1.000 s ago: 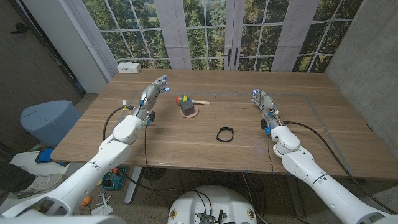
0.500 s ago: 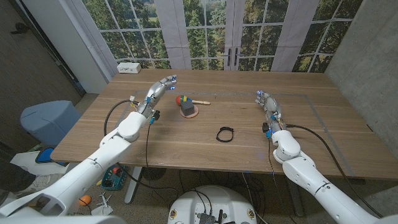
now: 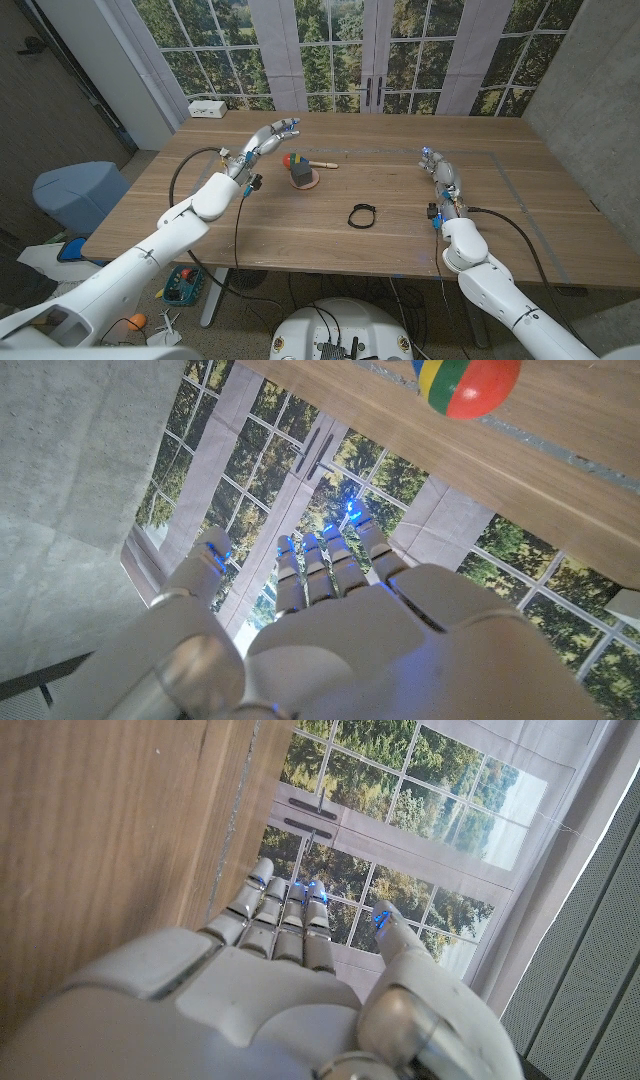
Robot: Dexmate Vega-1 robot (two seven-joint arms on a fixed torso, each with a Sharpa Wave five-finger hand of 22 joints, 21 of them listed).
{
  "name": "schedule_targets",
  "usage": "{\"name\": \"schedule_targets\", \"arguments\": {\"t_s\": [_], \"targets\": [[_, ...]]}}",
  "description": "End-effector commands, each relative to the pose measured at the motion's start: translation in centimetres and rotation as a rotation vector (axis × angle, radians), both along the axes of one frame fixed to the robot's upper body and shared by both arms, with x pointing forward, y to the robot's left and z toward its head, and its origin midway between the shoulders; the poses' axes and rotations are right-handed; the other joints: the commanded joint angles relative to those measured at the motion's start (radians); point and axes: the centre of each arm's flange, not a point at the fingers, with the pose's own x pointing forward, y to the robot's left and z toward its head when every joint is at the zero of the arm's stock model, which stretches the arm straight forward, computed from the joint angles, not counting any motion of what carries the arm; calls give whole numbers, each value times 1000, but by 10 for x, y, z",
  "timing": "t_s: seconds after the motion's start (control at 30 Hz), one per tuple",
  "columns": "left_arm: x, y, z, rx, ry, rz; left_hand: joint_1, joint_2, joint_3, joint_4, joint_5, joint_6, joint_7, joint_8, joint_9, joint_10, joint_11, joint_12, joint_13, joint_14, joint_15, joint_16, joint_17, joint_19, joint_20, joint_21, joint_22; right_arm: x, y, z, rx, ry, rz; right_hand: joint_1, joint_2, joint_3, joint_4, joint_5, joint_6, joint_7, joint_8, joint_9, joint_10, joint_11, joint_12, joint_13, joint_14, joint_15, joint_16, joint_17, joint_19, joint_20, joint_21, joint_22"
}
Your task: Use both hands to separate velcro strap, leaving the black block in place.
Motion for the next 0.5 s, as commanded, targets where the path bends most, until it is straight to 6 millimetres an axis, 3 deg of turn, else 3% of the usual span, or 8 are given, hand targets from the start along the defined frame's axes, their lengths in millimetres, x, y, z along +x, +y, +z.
{"name": "schedule_targets", "arguments": {"t_s": [0.03,0.5], "targets": [[-19,-22,11,239,-113,70,22,0,-1,-8,-1,19,-11,7,3,-2,-13,-4,2,-5,-12,-7,4,8,2,-9,2,-17,-7,-13,33,-23,-36,7,-5,0,-6,7,13,1,6,4,10,-3,5,-1,10,3,7,5,7,8,-4,4],[-31,-40,17,448,-181,67,35,-4,-6,-6,-2,30,-24,4,4,-6,-25,-9,3,-10,-22,-11,5,9,1,-15,3,-27,-9,-20,55,-39,-69,11,-2,-4,-10,9,31,6,8,6,24,2,10,0,30,8,22,13,20,16,-8,5]]}}
